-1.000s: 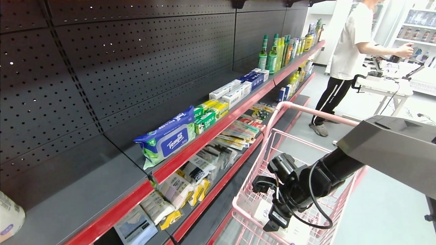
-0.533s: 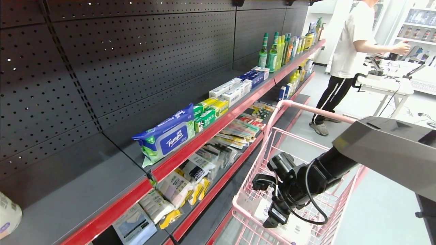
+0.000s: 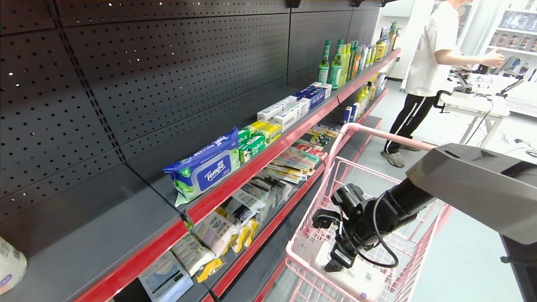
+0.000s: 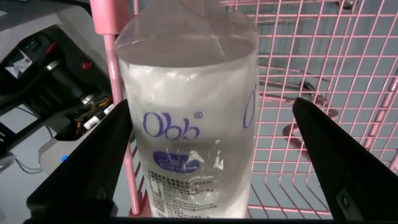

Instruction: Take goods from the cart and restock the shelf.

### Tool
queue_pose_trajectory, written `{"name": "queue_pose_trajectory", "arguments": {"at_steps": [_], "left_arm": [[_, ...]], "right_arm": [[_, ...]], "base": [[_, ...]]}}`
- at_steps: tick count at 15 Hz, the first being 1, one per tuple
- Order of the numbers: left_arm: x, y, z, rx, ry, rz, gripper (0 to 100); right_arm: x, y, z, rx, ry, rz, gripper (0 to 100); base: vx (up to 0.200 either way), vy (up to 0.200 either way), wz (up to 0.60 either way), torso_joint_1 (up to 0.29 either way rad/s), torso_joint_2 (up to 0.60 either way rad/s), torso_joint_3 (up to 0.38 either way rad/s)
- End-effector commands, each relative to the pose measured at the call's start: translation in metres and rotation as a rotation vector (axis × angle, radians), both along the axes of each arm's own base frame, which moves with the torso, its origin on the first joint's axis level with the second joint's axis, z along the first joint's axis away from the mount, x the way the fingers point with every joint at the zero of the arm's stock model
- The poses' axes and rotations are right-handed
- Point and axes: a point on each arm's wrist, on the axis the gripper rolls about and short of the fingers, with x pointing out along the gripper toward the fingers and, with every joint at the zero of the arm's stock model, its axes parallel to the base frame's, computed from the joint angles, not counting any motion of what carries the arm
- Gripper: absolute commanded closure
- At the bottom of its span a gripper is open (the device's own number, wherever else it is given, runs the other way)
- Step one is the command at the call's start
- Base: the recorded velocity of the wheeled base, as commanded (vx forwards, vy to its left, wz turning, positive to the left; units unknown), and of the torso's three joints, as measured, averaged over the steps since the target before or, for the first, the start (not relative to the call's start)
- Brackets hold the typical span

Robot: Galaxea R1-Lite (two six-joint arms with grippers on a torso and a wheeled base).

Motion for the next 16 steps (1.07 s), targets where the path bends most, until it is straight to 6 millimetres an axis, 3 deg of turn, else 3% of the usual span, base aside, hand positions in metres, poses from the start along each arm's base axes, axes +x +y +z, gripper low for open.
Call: {"name": "queue_pose_trajectory", "arguments": {"at_steps": [1,13,16], "left_arm": [[0.0,0.0,0.0,0.0,0.0,0.0,0],[0.0,0.0,0.0,0.0,0.0,0.0,0],[0.0,0.0,0.0,0.0,0.0,0.002,0]], "right_arm": [[0.002,0.001,-0.005,-0.003,0.006,0.002,0],[0.01,0.0,-0.018,-0.023,-0.03,0.011,0],[0.01,0.0,-0.019,-0.024,-0.029,0.011,0]], "base": [[0.0,0.0,0.0,0.0,0.0,0.0],[0.0,0.0,0.0,0.0,0.0,0.0],[0.0,0.0,0.0,-0.121,0.27,0.155]]}}
